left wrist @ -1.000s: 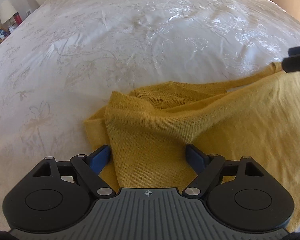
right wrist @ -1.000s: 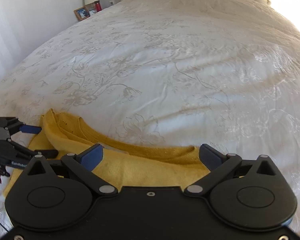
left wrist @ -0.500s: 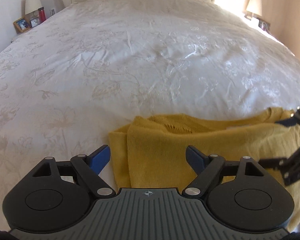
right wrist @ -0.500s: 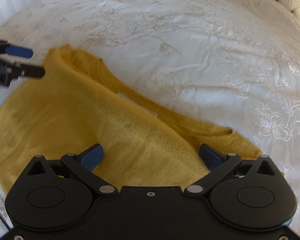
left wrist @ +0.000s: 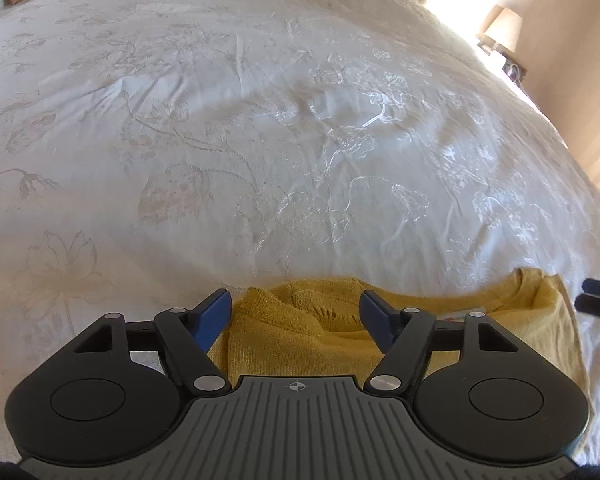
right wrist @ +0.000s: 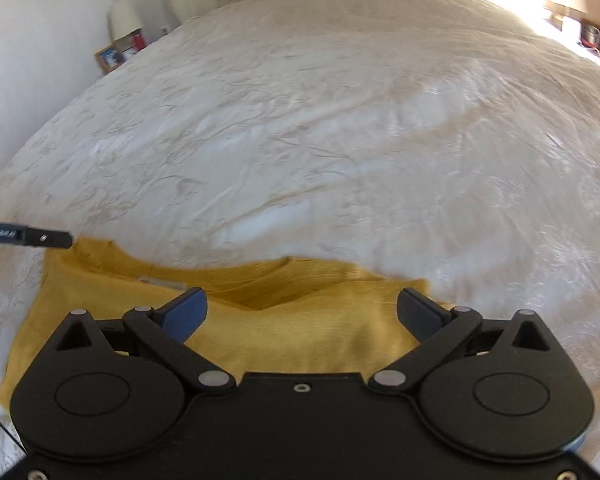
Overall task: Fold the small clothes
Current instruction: 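Pinch the folded sweater edge with the left gripper while the right gripper pinches it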
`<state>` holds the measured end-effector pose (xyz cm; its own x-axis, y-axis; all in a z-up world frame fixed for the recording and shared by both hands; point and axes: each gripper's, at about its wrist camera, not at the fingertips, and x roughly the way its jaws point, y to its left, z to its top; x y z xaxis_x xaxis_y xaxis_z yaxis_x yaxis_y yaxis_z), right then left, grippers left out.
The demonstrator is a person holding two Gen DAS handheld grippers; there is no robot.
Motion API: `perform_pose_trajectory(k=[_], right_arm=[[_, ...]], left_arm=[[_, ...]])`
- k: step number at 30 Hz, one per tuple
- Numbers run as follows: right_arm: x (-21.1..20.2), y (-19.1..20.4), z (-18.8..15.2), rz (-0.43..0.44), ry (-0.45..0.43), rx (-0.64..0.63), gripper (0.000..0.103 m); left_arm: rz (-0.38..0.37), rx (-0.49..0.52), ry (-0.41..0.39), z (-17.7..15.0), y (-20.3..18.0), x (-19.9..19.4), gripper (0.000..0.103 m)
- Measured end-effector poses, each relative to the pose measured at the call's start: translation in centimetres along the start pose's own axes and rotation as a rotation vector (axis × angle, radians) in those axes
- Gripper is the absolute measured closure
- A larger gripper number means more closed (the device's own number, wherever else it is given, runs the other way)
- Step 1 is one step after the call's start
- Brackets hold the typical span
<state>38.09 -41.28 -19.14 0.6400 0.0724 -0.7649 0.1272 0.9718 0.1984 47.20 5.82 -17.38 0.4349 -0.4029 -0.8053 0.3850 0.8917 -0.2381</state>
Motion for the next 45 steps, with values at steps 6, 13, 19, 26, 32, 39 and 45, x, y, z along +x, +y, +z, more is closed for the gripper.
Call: perform_pose_trajectory(k=[6, 13, 19, 26, 32, 39, 45], right_arm=[[3.2, -2.4, 1.1, -0.038, 0.082, -0.001, 0.04], [4.4, -2.1, 0.5, -0.05, 0.124, -0.028, 0.036], [4.7, -2.7, 0.5, -0.053, 0.128, -0.003, 0.029], [2.8, -1.4, 0.2, -0.072, 0.052, -0.074, 0.091], [-3.1, -0.1, -0.7, -0.053, -0.136, -0.123, 0.091], [2.5, -3.2, 0.0, -0.126, -0.004, -0.006, 0.091], [3.8, -3.0, -0.4, -0.161, 0.044, -0.025, 0.077]], left_arm=[[-0.003, 0.041, 0.039, -0.5, 0.0, 0.7, 0.041], [0.015, 0.065, 0.053, -0.6, -0.1, 1.4, 0.052], [0.027, 0.069, 0.013, -0.7, -0.2, 1.0, 0.088], [0.074, 0.071, -0.097, -1.9, -1.4, -0.8, 0.094], [0.167, 0.134, -0.407, -4.9, -4.3, -7.4, 0.094], [0.264, 0.045, -0.294, -3.0, -2.0, -3.1, 0.093], [0.327, 0.141, -0.229, -0.9, -1.9, -0.9, 0.08]])
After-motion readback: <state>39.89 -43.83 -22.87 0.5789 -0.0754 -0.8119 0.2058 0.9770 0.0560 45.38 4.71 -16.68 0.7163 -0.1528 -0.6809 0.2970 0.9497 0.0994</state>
